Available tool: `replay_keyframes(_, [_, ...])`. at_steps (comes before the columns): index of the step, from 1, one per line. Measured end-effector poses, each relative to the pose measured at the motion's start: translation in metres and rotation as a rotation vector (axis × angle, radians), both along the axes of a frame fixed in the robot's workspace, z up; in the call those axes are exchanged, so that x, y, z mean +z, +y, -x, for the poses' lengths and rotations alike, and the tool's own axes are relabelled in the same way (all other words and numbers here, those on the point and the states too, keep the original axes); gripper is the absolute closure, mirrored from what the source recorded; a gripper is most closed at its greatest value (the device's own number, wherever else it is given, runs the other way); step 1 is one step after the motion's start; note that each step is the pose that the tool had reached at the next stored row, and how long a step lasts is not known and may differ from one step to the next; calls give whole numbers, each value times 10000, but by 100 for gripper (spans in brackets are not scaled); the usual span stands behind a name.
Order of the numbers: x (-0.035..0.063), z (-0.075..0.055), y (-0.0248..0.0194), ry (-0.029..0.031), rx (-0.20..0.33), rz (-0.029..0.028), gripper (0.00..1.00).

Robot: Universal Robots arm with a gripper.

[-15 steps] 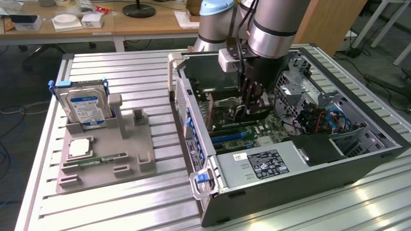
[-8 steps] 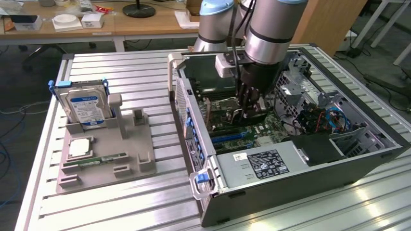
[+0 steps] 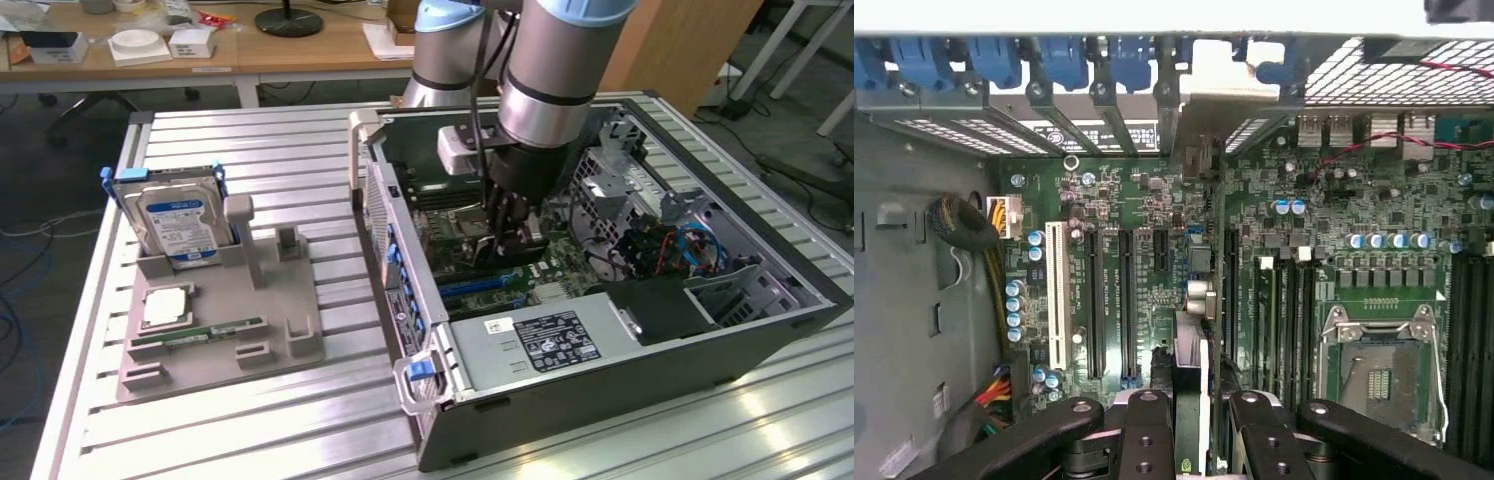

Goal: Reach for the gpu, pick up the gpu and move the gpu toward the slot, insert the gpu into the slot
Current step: 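Insert the gpu into the slot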

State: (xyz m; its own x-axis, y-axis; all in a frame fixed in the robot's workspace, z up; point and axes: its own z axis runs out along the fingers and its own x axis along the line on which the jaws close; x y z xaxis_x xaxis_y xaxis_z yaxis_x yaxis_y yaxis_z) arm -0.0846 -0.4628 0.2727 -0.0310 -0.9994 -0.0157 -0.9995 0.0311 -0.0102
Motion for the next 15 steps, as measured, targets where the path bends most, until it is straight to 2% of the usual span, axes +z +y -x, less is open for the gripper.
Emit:
replay_keyframes(5, [-50,70,1,1,-1,1,73])
replay_keyframes(15, [-75,74,4,-4,0,-2,73])
